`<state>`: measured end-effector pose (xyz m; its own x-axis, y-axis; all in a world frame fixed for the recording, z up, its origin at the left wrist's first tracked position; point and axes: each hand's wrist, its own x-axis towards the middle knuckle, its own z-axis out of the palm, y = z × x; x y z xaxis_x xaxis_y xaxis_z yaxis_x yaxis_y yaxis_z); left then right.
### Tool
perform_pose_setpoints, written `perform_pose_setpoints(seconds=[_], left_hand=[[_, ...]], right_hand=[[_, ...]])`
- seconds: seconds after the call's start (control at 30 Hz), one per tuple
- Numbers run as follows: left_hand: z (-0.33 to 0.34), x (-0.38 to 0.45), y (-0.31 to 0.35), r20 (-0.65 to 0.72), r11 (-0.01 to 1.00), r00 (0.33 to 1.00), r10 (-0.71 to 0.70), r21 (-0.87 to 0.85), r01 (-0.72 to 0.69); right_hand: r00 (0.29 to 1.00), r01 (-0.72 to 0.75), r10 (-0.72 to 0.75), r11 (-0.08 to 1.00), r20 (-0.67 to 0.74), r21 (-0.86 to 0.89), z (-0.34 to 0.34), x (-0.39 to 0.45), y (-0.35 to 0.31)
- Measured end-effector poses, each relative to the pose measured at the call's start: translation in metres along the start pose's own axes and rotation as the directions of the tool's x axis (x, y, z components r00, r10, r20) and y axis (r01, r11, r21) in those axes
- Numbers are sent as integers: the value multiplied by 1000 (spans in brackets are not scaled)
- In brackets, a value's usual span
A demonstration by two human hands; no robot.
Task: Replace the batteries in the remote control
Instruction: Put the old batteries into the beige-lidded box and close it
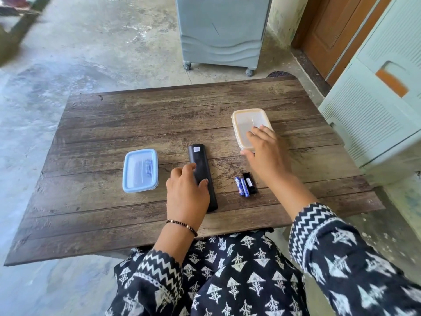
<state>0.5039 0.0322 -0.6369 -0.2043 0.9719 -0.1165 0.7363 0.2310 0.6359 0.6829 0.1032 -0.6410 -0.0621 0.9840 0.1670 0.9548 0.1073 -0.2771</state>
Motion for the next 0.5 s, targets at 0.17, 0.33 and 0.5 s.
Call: perform_pose_setpoints(seconds=[0.17, 0.33, 0.5], left_hand=[[4, 14, 28, -5, 932, 992, 124, -342, -118], [27, 29, 61, 478, 423, 878, 28, -802, 422], [39, 30, 74, 649, 59, 750, 128, -760, 647]], right_hand=[[983, 77, -70, 996, -170, 35, -2, -9, 2], [927, 109, -52, 985, -371, 134, -22, -33, -10], [874, 140, -5, 960, -486, 244, -30, -47, -25]])
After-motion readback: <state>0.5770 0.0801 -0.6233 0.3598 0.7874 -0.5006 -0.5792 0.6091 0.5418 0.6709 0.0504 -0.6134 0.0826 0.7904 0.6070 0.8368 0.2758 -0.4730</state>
